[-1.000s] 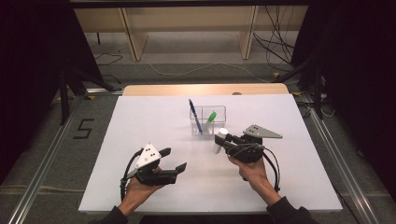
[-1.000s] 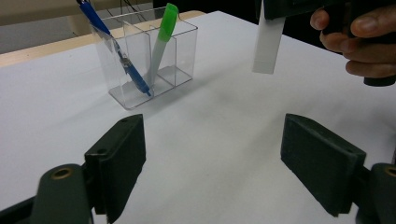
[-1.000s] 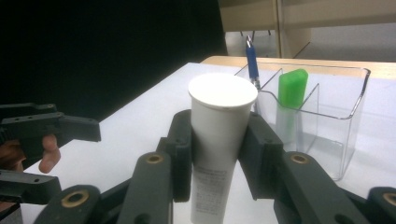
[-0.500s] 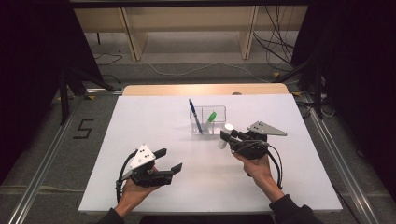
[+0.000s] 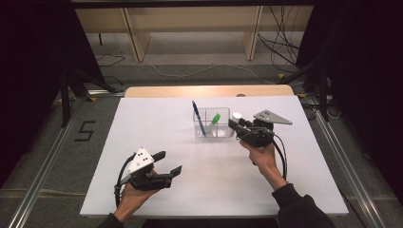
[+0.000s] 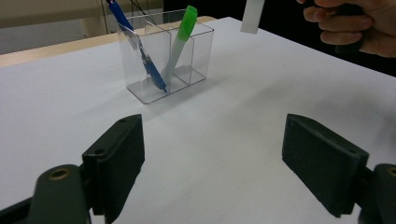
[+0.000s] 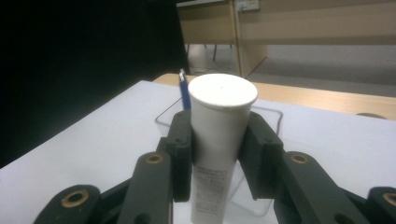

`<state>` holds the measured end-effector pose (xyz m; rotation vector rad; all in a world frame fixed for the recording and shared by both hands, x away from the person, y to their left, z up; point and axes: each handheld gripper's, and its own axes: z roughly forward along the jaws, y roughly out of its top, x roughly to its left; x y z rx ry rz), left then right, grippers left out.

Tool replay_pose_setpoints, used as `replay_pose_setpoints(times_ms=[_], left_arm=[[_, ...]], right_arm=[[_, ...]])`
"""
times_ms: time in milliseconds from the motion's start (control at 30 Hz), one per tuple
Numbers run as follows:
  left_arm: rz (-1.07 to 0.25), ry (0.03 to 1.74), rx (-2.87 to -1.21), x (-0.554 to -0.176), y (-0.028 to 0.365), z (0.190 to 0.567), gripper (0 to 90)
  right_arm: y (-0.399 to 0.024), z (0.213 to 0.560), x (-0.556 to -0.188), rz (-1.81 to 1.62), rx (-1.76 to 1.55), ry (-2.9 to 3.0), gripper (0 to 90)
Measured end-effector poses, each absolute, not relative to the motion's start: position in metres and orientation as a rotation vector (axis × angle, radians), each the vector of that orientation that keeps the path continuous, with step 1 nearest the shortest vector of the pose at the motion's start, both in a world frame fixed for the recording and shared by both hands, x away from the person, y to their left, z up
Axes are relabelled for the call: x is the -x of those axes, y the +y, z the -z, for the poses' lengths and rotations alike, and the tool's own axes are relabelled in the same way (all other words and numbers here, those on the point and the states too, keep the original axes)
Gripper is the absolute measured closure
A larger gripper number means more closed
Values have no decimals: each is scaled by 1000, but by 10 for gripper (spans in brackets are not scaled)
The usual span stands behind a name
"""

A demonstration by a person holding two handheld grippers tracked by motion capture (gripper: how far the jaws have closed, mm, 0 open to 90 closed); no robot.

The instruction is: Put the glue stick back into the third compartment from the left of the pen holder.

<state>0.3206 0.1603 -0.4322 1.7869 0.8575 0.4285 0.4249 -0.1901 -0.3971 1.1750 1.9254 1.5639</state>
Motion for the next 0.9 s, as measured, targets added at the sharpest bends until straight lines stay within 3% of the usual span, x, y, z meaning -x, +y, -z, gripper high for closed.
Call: replay_pose_setpoints(times_ms=[900], left_arm=[[-446, 864, -1768, -321, 164, 433, 191]], right_arm=[[-175, 384, -483, -1483, -1254, 1890, 677]])
